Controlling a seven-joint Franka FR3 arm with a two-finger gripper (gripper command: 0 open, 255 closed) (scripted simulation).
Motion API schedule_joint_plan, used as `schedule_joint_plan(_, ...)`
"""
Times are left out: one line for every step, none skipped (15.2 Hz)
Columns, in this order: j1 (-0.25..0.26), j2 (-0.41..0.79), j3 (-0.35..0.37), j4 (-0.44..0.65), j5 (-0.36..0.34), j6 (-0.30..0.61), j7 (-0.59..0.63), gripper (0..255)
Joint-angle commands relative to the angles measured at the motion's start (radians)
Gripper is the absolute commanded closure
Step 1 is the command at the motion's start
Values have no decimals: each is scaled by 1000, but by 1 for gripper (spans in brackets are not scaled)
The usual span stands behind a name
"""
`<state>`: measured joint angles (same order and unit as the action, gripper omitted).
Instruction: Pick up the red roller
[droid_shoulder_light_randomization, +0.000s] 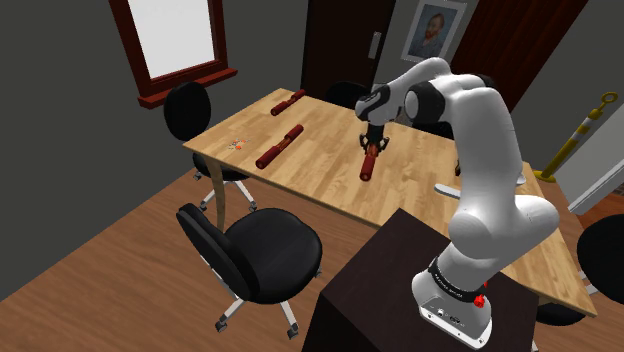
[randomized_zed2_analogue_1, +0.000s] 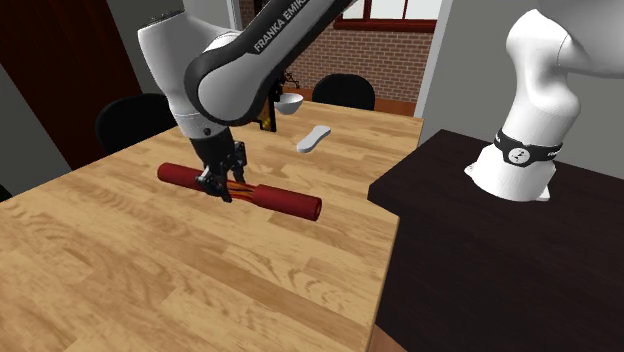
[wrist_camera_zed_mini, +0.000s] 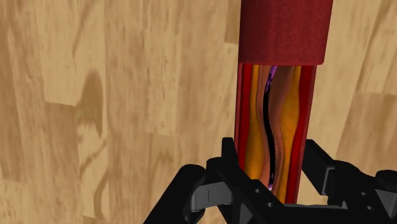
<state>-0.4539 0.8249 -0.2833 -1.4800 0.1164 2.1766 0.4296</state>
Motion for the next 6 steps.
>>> schedule_joint_plan(3, -21, -4, -4, -4, -16, 0, 255)
schedule_joint_plan(4, -30, -5, -5, -5, -24, 0, 255)
schedule_joint_plan(5, -38, -7, -5, -7, -32, 0, 255)
schedule_joint_plan(6, -47, -8, -5, -8, -40, 0, 255)
schedule_joint_plan(7, -48, -8, -5, -9, -41, 0, 255)
schedule_joint_plan(7, -48, -8, -5, -9, -42, 0, 255)
